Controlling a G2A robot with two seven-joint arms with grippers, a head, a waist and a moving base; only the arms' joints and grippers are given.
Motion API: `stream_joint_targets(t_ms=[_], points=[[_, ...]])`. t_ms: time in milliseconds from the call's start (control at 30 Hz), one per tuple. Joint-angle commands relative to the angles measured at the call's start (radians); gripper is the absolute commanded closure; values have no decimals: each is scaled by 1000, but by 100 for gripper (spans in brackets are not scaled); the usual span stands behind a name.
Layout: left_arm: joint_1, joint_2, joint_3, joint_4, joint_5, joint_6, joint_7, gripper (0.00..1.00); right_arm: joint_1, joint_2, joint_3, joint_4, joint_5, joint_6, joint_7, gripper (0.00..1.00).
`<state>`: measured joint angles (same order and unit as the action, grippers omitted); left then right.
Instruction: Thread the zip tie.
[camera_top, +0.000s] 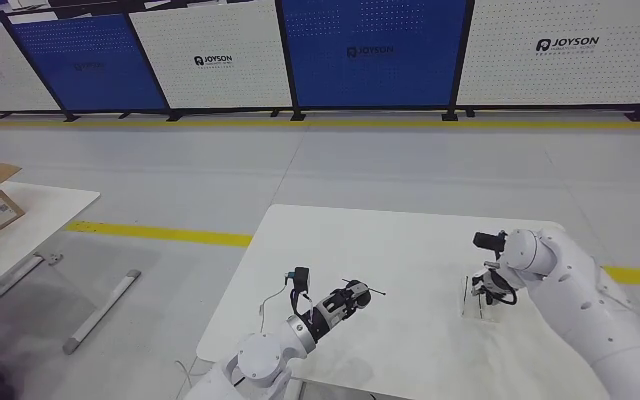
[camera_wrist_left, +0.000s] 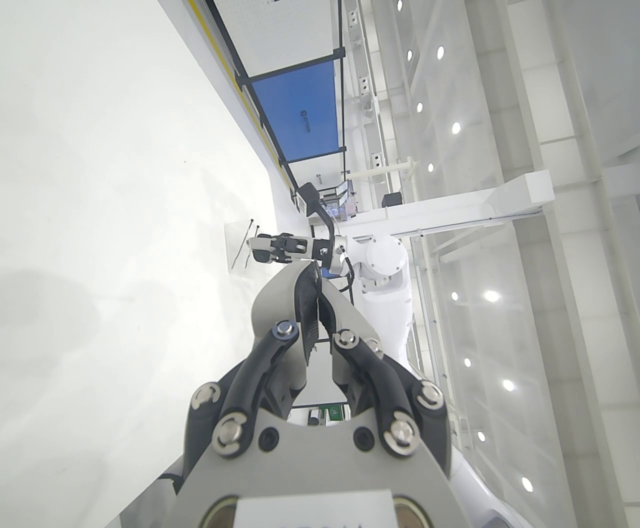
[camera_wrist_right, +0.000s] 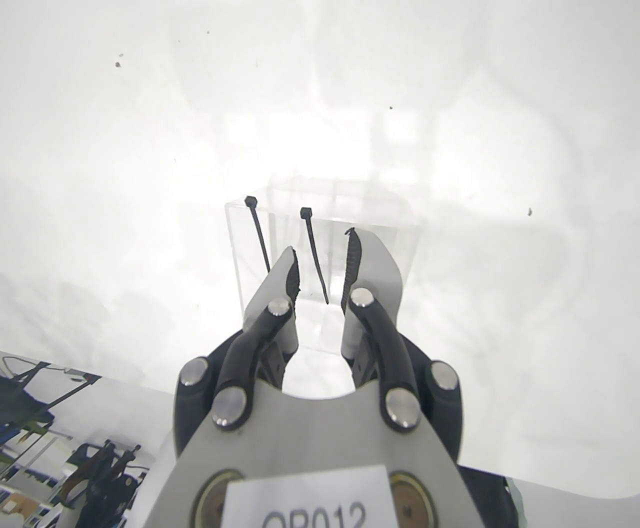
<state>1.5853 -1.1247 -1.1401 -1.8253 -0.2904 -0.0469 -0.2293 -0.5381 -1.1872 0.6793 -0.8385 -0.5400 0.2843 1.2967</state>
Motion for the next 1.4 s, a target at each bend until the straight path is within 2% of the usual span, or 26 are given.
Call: stream_joint_targets(t_ms=[0,233,267,567,767,867,1033,1133,1267,1367], points=[[0,0,0,0,0,0,0,100,5,-6,-6,15,0,-2,0,75],[0,0,0,0,0,0,0,100,29,-31,-19,82,9,-22,-5,91],[0,0,0,0,0,0,0,100,33,-35,-21,92,9,-24,-5,100],[0,0,0,0,0,0,0,100,49,-54,-26,131,5,-44,-14,100],[0,0,0,0,0,0,0,100,41,-42,0,97,-8,-57,-20,100],[0,0,0,0,0,0,0,100,26,-23,31,51,-11,-80,-10,100],[0,0,0,0,0,0,0,100,-27,17,92,-78,-60,-24,-26,100],[0,0,0,0,0,0,0,100,-92,54,162,-206,-85,11,-41,100],[0,0,0,0,0,0,0,100,-228,114,287,-426,-149,56,-41,100],[0,0,0,0,0,0,0,100,-329,139,375,-549,-169,56,-48,100]])
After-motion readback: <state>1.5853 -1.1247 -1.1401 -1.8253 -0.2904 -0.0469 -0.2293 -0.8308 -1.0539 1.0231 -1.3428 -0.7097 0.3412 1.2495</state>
